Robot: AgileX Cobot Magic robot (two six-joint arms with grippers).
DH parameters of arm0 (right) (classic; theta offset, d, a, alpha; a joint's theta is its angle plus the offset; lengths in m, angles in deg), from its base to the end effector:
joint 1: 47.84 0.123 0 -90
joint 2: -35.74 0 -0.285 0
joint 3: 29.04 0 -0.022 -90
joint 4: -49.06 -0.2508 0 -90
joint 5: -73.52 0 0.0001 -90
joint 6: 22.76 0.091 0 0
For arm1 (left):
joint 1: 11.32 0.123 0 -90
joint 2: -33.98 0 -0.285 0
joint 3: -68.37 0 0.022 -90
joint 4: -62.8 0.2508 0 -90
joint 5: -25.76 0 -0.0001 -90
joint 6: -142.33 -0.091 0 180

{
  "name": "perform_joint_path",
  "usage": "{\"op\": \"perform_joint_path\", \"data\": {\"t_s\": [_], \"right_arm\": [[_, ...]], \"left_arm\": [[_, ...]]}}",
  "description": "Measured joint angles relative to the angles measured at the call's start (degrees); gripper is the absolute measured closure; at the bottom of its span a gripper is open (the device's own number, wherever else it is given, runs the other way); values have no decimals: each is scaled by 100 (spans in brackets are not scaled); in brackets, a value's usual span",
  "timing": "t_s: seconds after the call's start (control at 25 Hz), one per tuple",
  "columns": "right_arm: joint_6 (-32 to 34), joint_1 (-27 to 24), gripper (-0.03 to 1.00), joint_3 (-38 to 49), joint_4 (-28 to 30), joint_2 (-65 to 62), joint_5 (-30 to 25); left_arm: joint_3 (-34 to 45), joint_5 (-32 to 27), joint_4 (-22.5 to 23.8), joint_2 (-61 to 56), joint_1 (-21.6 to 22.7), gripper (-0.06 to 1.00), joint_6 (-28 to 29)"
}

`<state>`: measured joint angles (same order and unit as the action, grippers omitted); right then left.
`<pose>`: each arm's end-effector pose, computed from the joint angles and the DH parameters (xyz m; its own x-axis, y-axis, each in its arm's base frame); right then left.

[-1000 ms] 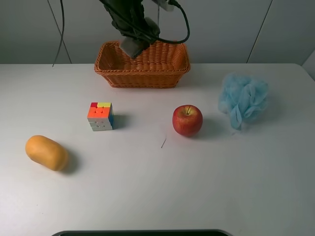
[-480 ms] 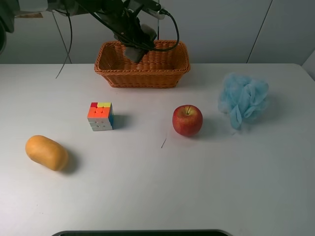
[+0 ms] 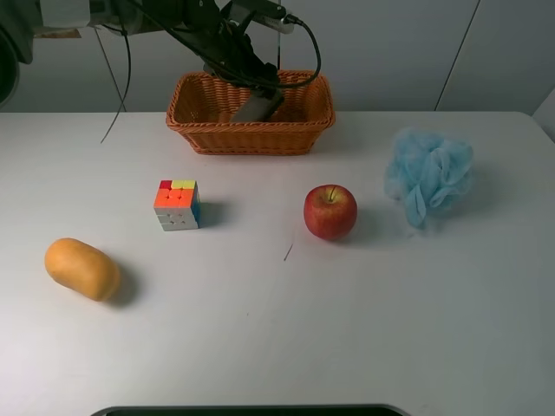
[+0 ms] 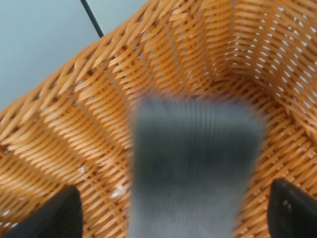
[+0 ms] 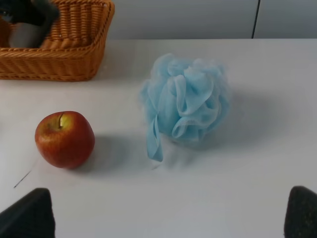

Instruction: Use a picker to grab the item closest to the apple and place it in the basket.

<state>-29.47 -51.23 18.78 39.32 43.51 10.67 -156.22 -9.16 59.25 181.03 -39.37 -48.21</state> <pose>-0.0078 0.0142 0.2789 -0.4670 -0.0109 -0.8842 -0.0924 0.9951 0.0365 0.4842 -0.2617 0.1784 -0.5779 0.4583 -0.6753 0.5729 0.8171 0.0641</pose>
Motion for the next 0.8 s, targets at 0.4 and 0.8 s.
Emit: {"op": "perform_joint_path", "data": {"t_s": [0.4,0.8], "right_arm": [[0,0,27,0,0,0,0],[0,0,27,0,0,0,0]], "left_arm": [[-9,-1560,-194,-852,10,21,0],[408,-3433,-308,-2702,10,21,96]]}}
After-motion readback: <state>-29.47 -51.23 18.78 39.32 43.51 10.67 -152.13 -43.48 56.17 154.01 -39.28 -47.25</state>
